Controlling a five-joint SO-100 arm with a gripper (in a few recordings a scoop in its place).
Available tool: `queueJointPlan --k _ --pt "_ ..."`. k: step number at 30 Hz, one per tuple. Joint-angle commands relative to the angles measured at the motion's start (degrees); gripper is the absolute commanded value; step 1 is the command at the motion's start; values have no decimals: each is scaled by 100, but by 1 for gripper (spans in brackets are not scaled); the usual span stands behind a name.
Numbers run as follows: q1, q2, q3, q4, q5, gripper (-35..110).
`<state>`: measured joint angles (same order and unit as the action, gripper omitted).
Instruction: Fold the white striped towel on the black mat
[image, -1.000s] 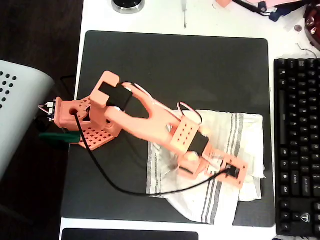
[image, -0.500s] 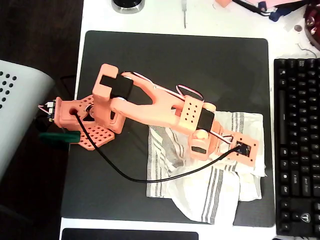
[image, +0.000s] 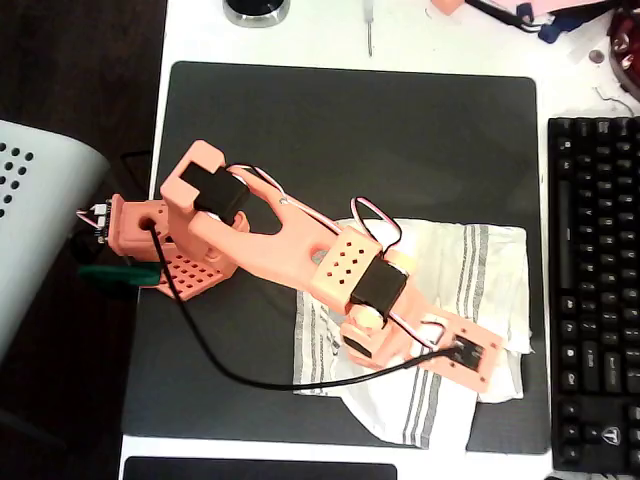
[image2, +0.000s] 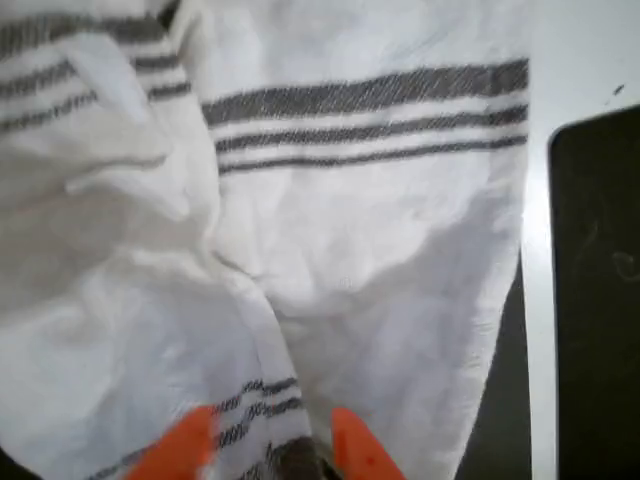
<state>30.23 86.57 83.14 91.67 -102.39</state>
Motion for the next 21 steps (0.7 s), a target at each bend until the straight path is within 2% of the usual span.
queueJointPlan --k 1,4,8,10,13,15,18,21 --pt "-26 562 598 44 -264 25" --pt "-44 624 932 -35 -580 30" --pt "88 580 1283 -123 -800 28" --pt "88 545 1661 -483 -835 21" --pt "-158 378 2268 -1222 -650 0" --pt "-343 343 2443 -1503 -439 0" --pt "-255 501 1916 -1046 -325 0" --pt "360 773 1143 -527 -773 0"
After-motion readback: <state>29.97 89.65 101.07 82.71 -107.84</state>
